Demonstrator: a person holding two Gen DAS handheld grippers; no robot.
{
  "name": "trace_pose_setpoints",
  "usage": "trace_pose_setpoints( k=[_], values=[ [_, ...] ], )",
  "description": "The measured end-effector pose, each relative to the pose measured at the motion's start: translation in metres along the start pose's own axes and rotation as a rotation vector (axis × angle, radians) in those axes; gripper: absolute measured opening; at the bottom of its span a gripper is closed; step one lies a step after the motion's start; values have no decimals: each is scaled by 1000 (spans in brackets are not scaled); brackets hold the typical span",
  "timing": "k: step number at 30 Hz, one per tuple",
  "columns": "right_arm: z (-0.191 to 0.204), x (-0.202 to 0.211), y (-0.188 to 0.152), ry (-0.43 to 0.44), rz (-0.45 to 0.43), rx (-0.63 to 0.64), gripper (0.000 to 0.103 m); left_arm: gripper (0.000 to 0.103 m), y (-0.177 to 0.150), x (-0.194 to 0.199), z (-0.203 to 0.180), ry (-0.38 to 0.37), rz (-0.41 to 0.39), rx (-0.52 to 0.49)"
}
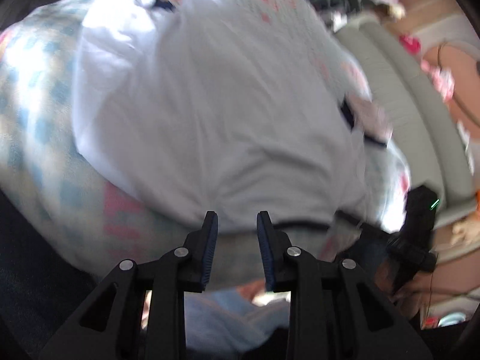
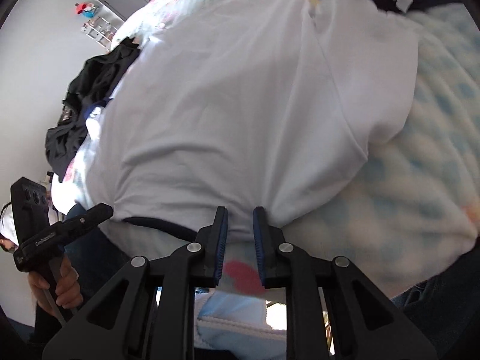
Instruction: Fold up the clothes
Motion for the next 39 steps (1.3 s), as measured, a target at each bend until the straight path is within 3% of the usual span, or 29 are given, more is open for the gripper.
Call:
trace_pose_setpoints(
  k=[4,6,11,16,19,21,22,29,31,33,35,36,39],
  values=[
    [25,2,5,-2,24,111,20,29,-7,-18,-19,105,64,-138],
    [32,-6,4,-22,50,124,21,27,0,-19,-21,129,30,-134],
    [26,-11,-4,-15,66,65,21,28,28,0,-25,96,-123,-100],
    [19,2,1,-11,30,47,22,28,42,-16,-17,113,-147,-40],
    [20,5,3,-7,10,31,22,29,38,-13,-26,141,-191,-60],
    [22,2,3,0,9,23,22,47,35,-12,-28,165,-204,-86],
    [22,0,2,-2,13,19,22,50,34,-14,-27,174,-192,-103],
    [25,-8,7,-3,19,5,22,52,32,-13,-26,295,-142,-201],
    [27,-8,9,-7,14,13,22,48,32,-12,-23,327,-117,-206],
    [24,-10,8,-8,23,3,22,32,37,-13,-23,351,-122,-199],
    [20,-13,8,-6,34,-8,22,24,42,-12,-25,366,-138,-202],
    [20,-14,7,-4,36,-10,22,13,44,-10,-28,365,-153,-212],
    [23,-15,7,-5,34,-9,22,6,45,-2,-39,344,-202,-233]
  ],
)
Point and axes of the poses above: each gripper's, at about its wrist camera, not at the fingertips, and x roughly against the way its jaws point, z to its left, y to its top, the point moved 5 cm from there along -x, roughly the way its jaws point, and after that the axes turned 6 degrees about y, right-handed, at the moved point
